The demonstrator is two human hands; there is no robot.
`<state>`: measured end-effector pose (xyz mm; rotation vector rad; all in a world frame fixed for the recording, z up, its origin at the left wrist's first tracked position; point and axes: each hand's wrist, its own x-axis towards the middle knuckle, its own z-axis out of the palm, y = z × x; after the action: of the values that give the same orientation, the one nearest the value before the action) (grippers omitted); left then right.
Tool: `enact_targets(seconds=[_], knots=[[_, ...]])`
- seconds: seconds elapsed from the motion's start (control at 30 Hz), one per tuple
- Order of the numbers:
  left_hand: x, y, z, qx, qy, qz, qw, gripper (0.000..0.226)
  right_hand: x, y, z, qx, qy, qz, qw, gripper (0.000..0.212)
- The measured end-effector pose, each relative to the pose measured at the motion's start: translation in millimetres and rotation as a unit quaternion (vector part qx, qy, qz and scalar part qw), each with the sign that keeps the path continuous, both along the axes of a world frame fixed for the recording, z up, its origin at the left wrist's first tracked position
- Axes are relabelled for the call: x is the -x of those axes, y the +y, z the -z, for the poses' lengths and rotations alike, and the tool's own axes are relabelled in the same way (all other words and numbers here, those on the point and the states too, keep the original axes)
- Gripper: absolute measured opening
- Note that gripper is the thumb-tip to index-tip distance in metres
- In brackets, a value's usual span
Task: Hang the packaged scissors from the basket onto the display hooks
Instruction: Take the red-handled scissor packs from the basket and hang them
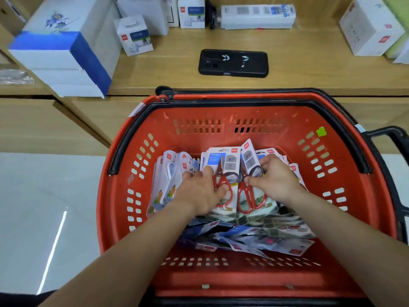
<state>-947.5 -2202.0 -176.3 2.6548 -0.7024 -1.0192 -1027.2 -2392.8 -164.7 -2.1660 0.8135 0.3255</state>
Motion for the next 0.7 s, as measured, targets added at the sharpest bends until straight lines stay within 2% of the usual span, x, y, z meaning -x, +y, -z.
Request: enact_targets(seconds=[0.1,0.23,0.33,0.47,0.6,0.7], knots=[[3,-1,1,0.035,0.009,-0.042,0.998,0.061,4,-1,3,-0.044,-0.01,0.018,0.999,0.054],[1,1,8,0.098,0.077,-0.171,0.977,0.084,10,1,1,-0.062,-0.013,0.024,0.998,0.06],[-1,3,13,0.136,0.112,-0.24,0.955,0.072,15,5,-1,-0.038,-0.019,0.015,0.999,0.055],[0,2,14,0.152,0.147,-0.248,0.945,0.063,19,9,-2,-0.032,-0.024,0.021,0.999,0.051],[1,3,22,0.139,0.095,-0.212,0.963,0.109,22,10,-3,-0.039,-0.029,0.032,0.998,0.053],[-4,5,30,0.145,0.094,-0.203,0.964,0.104,24,10,-4,-0.044,-0.033,0.038,0.998,0.053]])
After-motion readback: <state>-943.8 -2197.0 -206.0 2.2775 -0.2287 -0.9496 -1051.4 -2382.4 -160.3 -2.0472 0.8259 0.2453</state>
